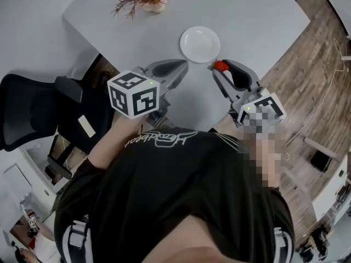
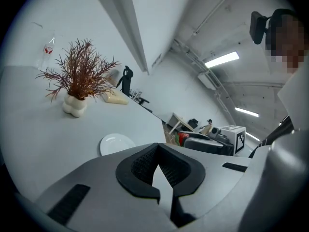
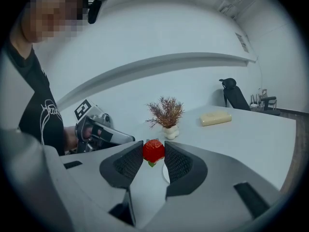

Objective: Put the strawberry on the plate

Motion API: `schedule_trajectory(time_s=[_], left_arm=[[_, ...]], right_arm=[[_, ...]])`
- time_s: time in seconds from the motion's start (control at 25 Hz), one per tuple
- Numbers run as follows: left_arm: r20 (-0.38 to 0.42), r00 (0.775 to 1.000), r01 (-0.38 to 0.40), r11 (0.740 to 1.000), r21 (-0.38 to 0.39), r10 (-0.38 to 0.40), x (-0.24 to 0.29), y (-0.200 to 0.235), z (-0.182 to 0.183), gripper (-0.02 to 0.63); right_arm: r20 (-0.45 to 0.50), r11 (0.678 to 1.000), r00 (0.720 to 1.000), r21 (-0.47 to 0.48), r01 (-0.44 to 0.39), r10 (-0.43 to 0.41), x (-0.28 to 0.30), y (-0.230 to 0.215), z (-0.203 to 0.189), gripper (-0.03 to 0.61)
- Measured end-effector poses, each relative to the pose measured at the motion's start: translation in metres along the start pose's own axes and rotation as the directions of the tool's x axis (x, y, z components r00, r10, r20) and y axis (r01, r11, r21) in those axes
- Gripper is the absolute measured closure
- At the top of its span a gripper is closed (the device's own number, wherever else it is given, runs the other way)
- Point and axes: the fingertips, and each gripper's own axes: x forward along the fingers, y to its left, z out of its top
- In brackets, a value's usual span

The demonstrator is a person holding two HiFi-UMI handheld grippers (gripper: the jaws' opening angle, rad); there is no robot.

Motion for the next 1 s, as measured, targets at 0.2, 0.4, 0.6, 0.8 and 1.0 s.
schedule_trajectory(time_s=[0.2, 0.4, 0.6, 0.8, 1.0], left_arm=[[0.000, 1.000, -0.018, 0.999, -0.039, 0.018, 0.007, 0.011, -0.005, 0.607], [0.003, 0.999, -0.040, 0.996, -0.075, 0.040, 0.011, 0.023, -0.009, 0.607], [-0.008, 0.999, -0.053, 0.994, -0.094, 0.053, 0.016, 0.039, -0.023, 0.607], [-0.014, 0.996, -0.086, 0.987, -0.132, 0.085, 0.018, 0.053, -0.032, 0.609], [-0.039, 0.995, -0.094, 0.985, -0.143, 0.089, 0.019, 0.057, -0.043, 0.607]], right_arm=[[-0.047, 0.999, 0.999, -0.045, -0.005, 0.003, 0.025, -0.023, -0.010, 0.445], [-0.081, 0.999, 0.997, -0.036, -0.022, 0.019, 0.050, -0.045, -0.019, 0.445], [-0.097, 1.000, 0.995, -0.025, -0.005, 0.003, 0.070, -0.068, -0.030, 0.445], [-0.148, 0.997, 0.988, -0.075, 0.021, -0.032, 0.091, -0.089, -0.048, 0.445], [-0.217, 0.993, 0.975, -0.114, 0.016, -0.041, 0.108, -0.098, -0.071, 0.445]])
